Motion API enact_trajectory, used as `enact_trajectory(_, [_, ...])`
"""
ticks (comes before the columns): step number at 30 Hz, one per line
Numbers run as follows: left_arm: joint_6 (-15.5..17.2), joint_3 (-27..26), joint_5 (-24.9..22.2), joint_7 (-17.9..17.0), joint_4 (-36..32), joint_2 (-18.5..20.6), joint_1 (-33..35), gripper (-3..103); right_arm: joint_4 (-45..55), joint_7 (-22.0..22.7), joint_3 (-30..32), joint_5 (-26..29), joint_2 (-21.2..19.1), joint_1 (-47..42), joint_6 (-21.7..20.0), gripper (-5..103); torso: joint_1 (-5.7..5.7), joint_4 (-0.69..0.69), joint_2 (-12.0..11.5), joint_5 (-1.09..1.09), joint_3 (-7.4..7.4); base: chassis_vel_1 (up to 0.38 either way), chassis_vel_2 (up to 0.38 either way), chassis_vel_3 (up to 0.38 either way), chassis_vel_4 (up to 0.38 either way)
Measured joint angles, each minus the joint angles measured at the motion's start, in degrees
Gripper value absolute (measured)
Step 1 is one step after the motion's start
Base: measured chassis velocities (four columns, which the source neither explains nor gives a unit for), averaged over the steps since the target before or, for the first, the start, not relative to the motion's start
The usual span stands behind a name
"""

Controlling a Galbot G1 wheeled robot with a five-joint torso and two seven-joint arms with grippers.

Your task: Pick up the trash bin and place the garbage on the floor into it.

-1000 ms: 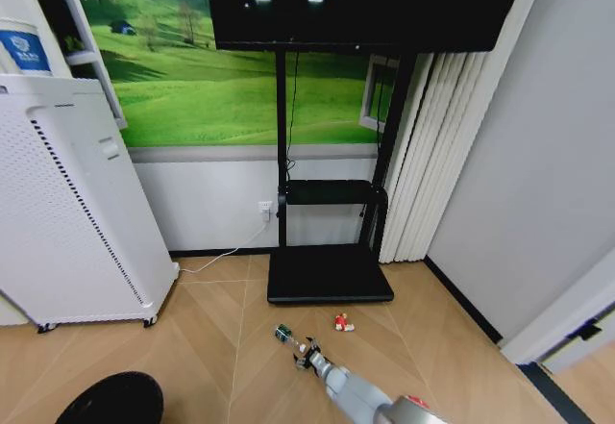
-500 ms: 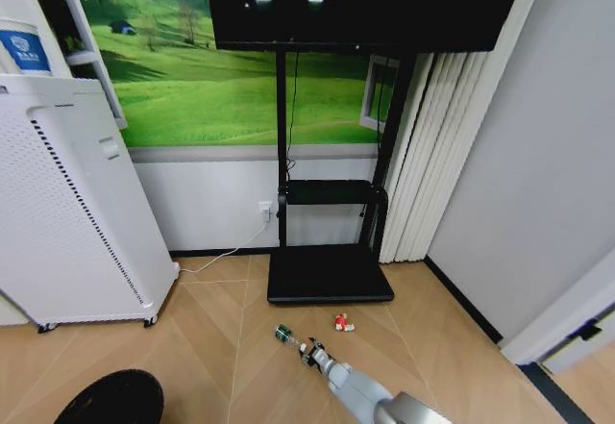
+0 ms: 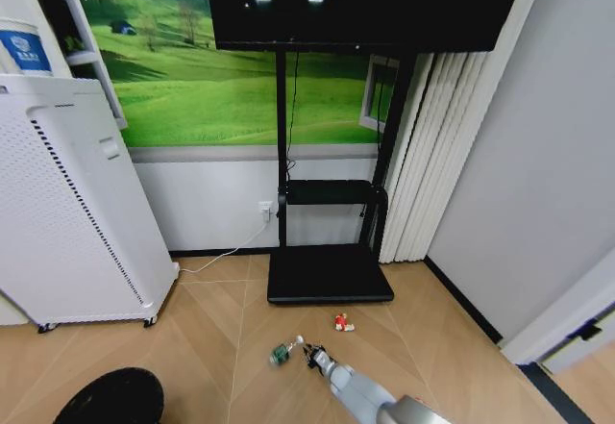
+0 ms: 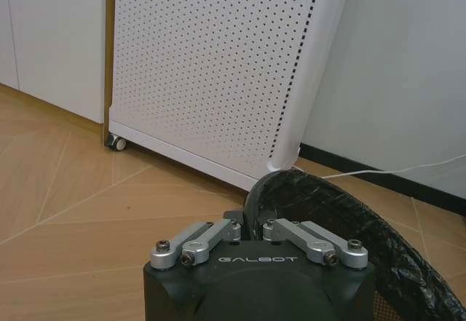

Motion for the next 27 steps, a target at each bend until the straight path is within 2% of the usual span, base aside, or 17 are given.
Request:
enact_trajectory(3, [0.0, -0.01, 0.0, 0.01, -0.03, -0.02, 0.04, 8, 0.1, 0.17, -0.02, -0.05, -0.05, -0.08, 0.04, -1, 0.0, 0.0, 0.0, 0.0, 0.0, 0.0, 0.0, 0.0, 0.0])
enact_trajectory(4, [0.0, -0.01, 0.01, 0.02, -0.06, -0.06, 0.08, 8, 0.28, 0.66, -0.06, -0.11, -0.19, -0.21, 0.12, 4, 0.0, 0.0, 0.0, 0.0, 0.0, 0.0, 0.0, 0.0, 0.0])
enact_trajectory(6, [0.0, -0.01, 0.01, 0.04, -0.08, -0.07, 0.09, 8, 0.39, 0.95, -0.1, -0.13, -0.28, -0.27, 0.18, 4, 0.0, 0.0, 0.0, 0.0, 0.0, 0.0, 0.0, 0.0, 0.0])
enact_trajectory(8, [0.0, -0.01, 0.09, 0.13, -0.2, -0.12, 0.09, 8, 1.07, 2.58, -0.47, -0.15, -1.02, -0.57, 0.4, 20, 0.0, 0.0, 0.0, 0.0, 0.0, 0.0, 0.0, 0.0, 0.0])
enact_trajectory(9, [0.0, -0.01, 0.09, 0.13, -0.2, -0.12, 0.09, 8, 1.07, 2.58, -0.47, -0.15, -1.02, -0.57, 0.4, 20, 0.0, 0.0, 0.0, 0.0, 0.0, 0.0, 0.0, 0.0, 0.0])
enact_trajectory(12, [-0.02, 0.09, 0.26, 0.16, -0.38, -0.18, -0.03, 8, 2.34, 3.33, -0.83, 0.82, -2.39, -0.65, 0.64, 30, 0.0, 0.0, 0.0, 0.01, 0.0, 0.0, 0.0, 0.0, 0.0])
enact_trajectory(13, [-0.05, 0.43, 0.44, 0.16, -0.61, -0.35, -0.17, 8, 5.27, 3.81, -2.41, 3.0, -5.09, -0.72, 0.79, 41, 0.0, 0.0, 0.0, 0.0, 0.0, 0.0, 0.0, 0.0, 0.0])
enact_trajectory(15, [-0.06, 0.52, 0.48, 0.16, -0.74, -0.4, -0.19, 8, 6.5, 4.03, -2.97, 3.73, -6.03, -0.89, 0.86, 41, 0.0, 0.0, 0.0, 0.0, 0.0, 0.0, 0.0, 0.0, 0.0])
enact_trajectory(16, [-0.07, 0.66, 0.6, 0.15, -0.87, -0.48, -0.23, 8, 8.18, 4.56, -3.6, 4.64, -7.11, -1.24, 0.97, 52, 0.0, 0.0, 0.0, 0.0, 0.0, 0.0, 0.0, 0.0, 0.0])
enact_trajectory(17, [-0.07, 0.66, 0.6, 0.15, -0.87, -0.48, -0.23, 8, 8.18, 4.56, -3.6, 4.64, -7.11, -1.24, 0.97, 52, 0.0, 0.0, 0.0, 0.0, 0.0, 0.0, 0.0, 0.0, 0.0])
enact_trajectory(18, [-0.07, 0.77, 0.72, 0.15, -0.96, -0.54, -0.28, 8, 10.09, 5.09, -4.31, 5.4, -8.07, -1.75, 1.05, 58, 0.0, 0.0, 0.0, 0.0, 0.0, 0.0, 0.0, 0.0, 0.0])
enact_trajectory(19, [-0.07, 0.85, 0.75, 0.12, -1.07, -0.56, -0.29, 8, 10.96, 5.54, -4.57, 5.62, -8.44, -2.1, 1.15, 63, 0.0, 0.0, 0.0, 0.0, 0.0, 0.0, 0.0, 0.0, 0.0])
enact_trajectory(20, [-0.07, 0.85, 0.75, 0.12, -1.07, -0.56, -0.29, 8, 10.96, 5.54, -4.57, 5.62, -8.44, -2.1, 1.15, 63, 0.0, 0.0, 0.0, 0.0, 0.0, 0.0, 0.0, 0.0, 0.0])
enact_trajectory(22, [-0.08, 0.97, 0.8, 0.09, -1.25, -0.6, -0.36, 8, 11.87, 6.32, -4.77, 5.78, -8.72, -2.54, 1.37, 75, 0.0, 0.0, 0.0, 0.01, 0.0, 0.0, 0.0, 0.0, 0.0])
enact_trajectory(25, [-0.08, 1.07, 0.87, 0.09, -1.28, -0.74, -0.43, 8, 12.72, 6.7, -4.96, 5.91, -9.05, -2.77, 1.57, 80, 0.0, 0.0, 0.0, 0.0, 0.0, 0.0, 0.0, 0.0, 0.0])
enact_trajectory(26, [-0.08, 1.14, 0.93, 0.09, -1.28, -0.85, -0.43, 8, 14.03, 6.98, -5.51, 6.24, -9.55, -2.91, 1.61, 90, 0.0, 0.0, 0.0, 0.01, 0.0, 0.0, 0.0, 0.0, 0.0])
enact_trajectory(27, [-0.08, 1.14, 0.96, 0.12, -1.27, -0.9, -0.43, 8, 15.44, 7.24, -6.26, 6.73, -10.16, -3.02, 1.61, 95, 0.0, 0.0, 0.0, 0.01, 0.0, 0.0, 0.0, 0.0, 0.0])
